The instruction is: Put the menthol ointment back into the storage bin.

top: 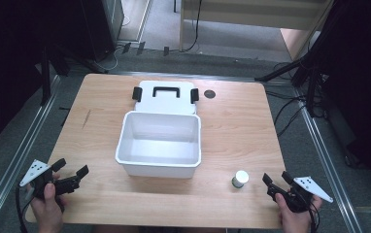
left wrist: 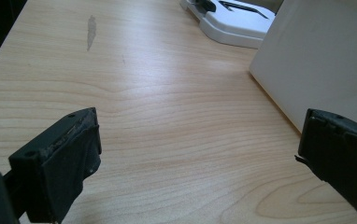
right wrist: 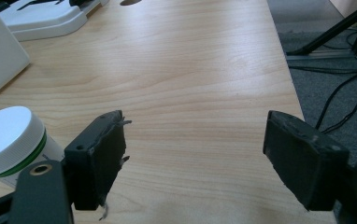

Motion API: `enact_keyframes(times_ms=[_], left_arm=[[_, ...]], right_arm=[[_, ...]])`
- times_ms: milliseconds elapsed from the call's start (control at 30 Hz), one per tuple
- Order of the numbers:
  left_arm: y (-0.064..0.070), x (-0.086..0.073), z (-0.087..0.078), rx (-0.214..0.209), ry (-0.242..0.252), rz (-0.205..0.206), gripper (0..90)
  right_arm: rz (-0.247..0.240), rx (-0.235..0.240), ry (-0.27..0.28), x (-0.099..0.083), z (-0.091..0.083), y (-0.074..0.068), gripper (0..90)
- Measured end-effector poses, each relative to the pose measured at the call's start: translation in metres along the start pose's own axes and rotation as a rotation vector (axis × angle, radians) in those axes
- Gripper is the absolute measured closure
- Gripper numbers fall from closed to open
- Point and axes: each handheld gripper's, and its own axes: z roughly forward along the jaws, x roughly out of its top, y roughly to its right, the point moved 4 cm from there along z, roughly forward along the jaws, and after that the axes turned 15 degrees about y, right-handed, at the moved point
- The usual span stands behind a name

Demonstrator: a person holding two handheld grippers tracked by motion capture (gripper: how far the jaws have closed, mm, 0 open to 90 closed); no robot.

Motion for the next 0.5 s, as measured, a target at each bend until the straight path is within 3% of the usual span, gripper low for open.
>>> enact_keyframes(times_ms=[200, 367, 467, 500], left_arm=[[0.005, -0.002, 0.002, -0.007, -0.013, 0.048, 0.1], [0.006, -0.003, 0.002, -0.012, -0.021, 0.066, 0.1], [0.007, -0.003, 0.001, -0.016, -0.012, 0.060, 0.1], [0.007, -0.003, 0.001, -0.016, -0.012, 0.060, 0.1]], right_arm=[[-0.039, -0.003, -0.054, 0.001, -0.003, -0.006, 23.8], [-0.033, 0.007, -0.078, 0.009, -0.008, -0.009, 25.5], [-0.067, 0.012, -0.159, 0.012, -0.010, -0.012, 26.3], [-0.067, 0.012, -0.159, 0.012, -0.010, -0.012, 26.3]])
